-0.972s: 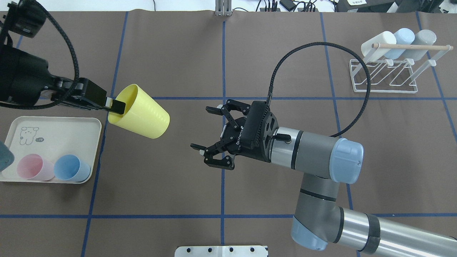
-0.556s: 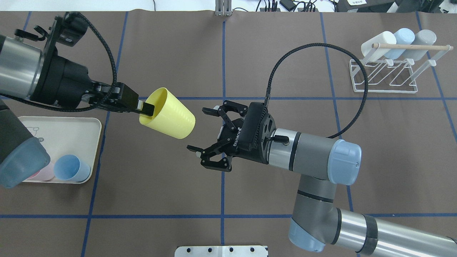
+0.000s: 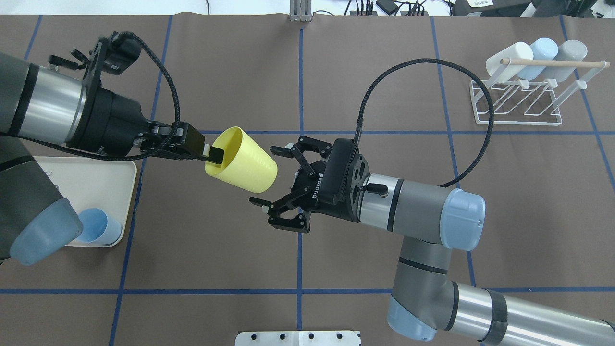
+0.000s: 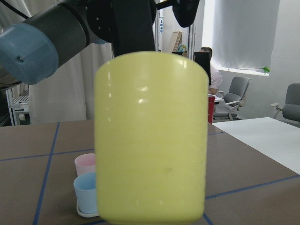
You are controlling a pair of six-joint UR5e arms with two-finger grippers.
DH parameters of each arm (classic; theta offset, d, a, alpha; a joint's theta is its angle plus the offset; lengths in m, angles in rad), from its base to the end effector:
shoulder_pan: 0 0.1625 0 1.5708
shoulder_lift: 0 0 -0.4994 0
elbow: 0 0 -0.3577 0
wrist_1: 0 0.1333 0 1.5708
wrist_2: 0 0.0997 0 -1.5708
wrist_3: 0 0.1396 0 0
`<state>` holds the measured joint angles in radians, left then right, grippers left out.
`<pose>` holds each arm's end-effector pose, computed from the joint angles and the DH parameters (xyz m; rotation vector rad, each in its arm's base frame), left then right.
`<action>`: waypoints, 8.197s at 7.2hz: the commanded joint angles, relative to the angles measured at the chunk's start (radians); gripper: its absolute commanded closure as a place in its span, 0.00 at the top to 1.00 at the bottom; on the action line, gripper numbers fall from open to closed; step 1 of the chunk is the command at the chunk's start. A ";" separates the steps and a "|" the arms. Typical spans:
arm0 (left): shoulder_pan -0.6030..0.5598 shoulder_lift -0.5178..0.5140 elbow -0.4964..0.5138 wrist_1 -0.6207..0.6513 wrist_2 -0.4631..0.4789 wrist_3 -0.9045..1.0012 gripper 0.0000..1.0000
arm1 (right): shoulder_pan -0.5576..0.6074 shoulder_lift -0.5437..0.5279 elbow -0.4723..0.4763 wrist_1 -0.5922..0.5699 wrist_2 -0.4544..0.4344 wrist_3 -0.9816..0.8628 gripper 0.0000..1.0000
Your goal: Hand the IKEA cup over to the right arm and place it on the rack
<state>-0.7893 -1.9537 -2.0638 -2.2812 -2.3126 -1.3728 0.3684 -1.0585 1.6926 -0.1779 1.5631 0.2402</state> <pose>0.3365 -0.3944 0.2497 0.2021 1.5707 0.1259 -0.5247 -0.3466 0.2349 1.5648 -1.3694 -0.5926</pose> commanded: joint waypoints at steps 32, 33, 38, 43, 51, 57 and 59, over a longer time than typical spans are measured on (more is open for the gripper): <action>-0.534 0.638 0.068 0.014 0.032 1.066 1.00 | 0.603 -0.526 0.271 -0.818 -0.285 -1.651 0.00; -0.534 0.638 0.070 0.014 0.033 1.066 1.00 | 0.600 -0.564 0.265 -0.818 -0.355 -1.776 0.00; -0.533 0.635 0.074 0.012 0.033 1.066 1.00 | 0.558 -0.555 0.164 -0.811 -0.497 -1.817 0.00; -0.533 0.635 0.071 0.011 0.033 1.066 1.00 | 0.472 -0.545 0.110 -0.811 -0.607 -1.773 0.00; -0.533 0.635 0.071 0.011 0.033 1.066 1.00 | 0.451 -0.500 0.041 -0.813 -0.638 -1.789 0.43; -0.533 0.631 0.071 0.011 0.033 1.066 1.00 | 0.448 -0.492 0.047 -0.808 -0.647 -1.776 0.99; -0.533 0.633 0.071 0.011 0.035 1.061 1.00 | 0.448 -0.472 0.091 -0.810 -0.638 -1.774 0.99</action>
<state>-1.3223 -1.3214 -1.9920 -2.2703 -2.2791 -0.3080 0.8161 -1.5418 1.7534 -0.9866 0.9184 -1.5348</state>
